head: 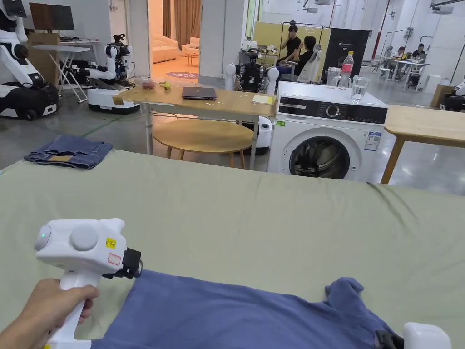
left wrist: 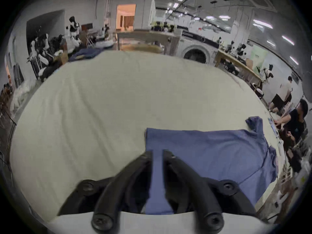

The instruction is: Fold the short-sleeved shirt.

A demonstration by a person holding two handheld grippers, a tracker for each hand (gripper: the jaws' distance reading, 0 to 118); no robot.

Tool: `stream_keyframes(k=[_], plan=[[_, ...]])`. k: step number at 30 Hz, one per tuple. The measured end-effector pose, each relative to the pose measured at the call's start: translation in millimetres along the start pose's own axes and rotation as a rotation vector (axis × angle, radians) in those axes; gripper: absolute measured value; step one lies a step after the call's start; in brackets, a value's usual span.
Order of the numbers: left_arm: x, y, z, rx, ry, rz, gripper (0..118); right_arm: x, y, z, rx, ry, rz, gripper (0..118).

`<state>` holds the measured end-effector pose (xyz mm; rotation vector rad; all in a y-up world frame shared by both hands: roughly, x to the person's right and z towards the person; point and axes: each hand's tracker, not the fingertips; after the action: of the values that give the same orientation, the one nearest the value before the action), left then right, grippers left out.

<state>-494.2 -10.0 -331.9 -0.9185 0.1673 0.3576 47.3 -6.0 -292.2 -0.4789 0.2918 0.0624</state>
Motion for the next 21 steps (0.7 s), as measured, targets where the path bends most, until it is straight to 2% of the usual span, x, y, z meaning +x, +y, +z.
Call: stream_keyframes(k=[2, 3, 4, 9, 12, 14, 16, 18, 21], plan=[[-4, 12, -20, -0.038, -0.012, 0.036, 40, 5, -4, -2, -0.022, -0.016, 0.003, 0], [-4, 16, -30, -0.06, -0.005, 0.044, 49, 8, -5, -3, -0.031, -0.024, 0.002, 0], [-4, 20, -40, -0.078, 0.011, 0.045, 53, 12, -7, -4, -0.036, -0.03, -0.001, 0], [2, 21, -89, -0.19, 0.105, -0.023, 57, 29, -14, -3, -0.057, -0.083, -0.009, 0], [18, 14, -90, -0.137, 0.177, -0.077, 56, 40, -14, -3, -0.075, -0.098, -0.025, 0], [32, 8, -90, -0.122, 0.219, -0.174, 51, 46, -14, -1, -0.079, -0.101, -0.041, 0], [47, -3, -80, -0.12, 0.195, -0.24, 27, 54, -9, -2, -0.092, -0.104, -0.062, 0], [50, -5, -75, -0.125, 0.162, -0.248, 0, 61, -2, -7, -0.103, -0.096, -0.08, 0], [46, -14, -55, -0.089, 0.118, -0.208, 0, 73, 20, -17, -0.128, -0.091, -0.087, 0]])
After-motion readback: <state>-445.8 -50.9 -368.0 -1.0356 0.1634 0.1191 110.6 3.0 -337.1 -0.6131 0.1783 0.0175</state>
